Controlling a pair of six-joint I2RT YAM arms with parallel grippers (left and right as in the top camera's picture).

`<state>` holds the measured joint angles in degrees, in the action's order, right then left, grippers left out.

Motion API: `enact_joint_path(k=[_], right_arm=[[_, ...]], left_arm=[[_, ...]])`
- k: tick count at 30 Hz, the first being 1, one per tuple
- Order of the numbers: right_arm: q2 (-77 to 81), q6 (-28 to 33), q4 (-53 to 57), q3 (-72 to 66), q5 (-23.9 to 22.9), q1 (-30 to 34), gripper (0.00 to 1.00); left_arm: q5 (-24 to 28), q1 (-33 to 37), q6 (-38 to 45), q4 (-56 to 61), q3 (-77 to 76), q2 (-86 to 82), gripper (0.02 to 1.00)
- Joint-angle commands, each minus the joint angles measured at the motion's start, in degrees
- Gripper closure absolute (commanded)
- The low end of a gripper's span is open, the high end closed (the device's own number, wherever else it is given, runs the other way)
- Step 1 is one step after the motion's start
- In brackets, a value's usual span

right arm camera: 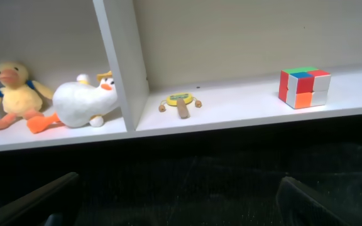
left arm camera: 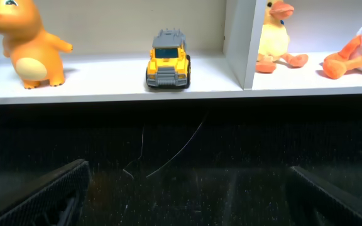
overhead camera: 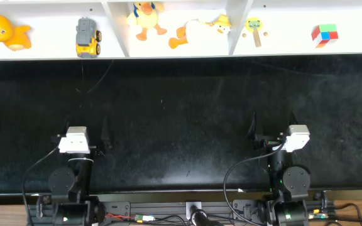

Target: Store Toys

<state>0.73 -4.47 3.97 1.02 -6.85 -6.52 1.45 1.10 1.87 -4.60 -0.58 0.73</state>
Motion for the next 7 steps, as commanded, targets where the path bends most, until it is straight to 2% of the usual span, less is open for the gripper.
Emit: enact_joint_path(k=[1, 7], right_arm=[[-0.52, -0.26, -0.15, -0.76, -0.24, -0.22, 0.005], [-0.52, -0.26, -0.13, -0.76, -0.24, -0.22, 0.005]], left_arm=[[-0.26, -0.22, -0.42, -0.22, 0.11, -0.57, 0.020], [-0.26, -0.22, -0.42, -0.22, 0.11, -0.57, 0.020]])
